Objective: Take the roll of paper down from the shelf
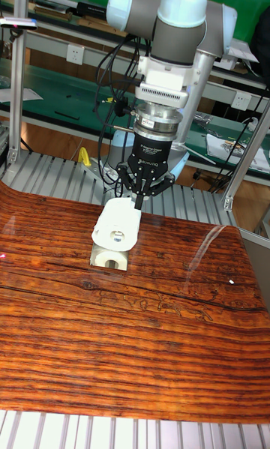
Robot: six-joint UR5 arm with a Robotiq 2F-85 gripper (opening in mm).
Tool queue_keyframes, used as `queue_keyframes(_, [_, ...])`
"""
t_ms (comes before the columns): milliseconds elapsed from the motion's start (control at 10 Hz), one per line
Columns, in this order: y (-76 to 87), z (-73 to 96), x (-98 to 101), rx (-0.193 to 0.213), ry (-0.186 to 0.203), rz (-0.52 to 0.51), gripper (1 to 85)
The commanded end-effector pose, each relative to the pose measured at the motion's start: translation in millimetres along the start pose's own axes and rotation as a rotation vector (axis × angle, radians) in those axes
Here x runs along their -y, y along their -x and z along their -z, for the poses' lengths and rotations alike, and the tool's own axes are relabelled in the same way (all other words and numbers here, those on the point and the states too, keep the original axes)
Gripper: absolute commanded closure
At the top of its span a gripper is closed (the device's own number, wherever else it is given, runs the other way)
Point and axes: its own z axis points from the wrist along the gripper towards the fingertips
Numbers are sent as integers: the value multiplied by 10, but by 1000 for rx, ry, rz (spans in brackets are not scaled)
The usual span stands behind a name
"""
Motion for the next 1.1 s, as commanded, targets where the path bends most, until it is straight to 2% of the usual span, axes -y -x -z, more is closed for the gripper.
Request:
queue_keyframes(0, [-34, 14, -18, -14, 8, -13, 847])
queue_keyframes(200, [-39, 14, -25, -16, 11, -12, 847])
queue_keyframes(300, [-8, 13, -14, -4, 6, -25, 847])
queue_keyframes(400, [43, 14, -47, 16, 20, -35, 847])
queue_keyframes(600, [-141, 8, -27, 37, 29, 1, 757])
queue_keyframes(700, [-185, 13, -46, 65, 48, 11, 697])
queue_keyframes(900, [-377, 53, 56, 70, 58, 45, 583])
queue_keyframes(1000, [-428, 61, 100, 75, 60, 48, 573])
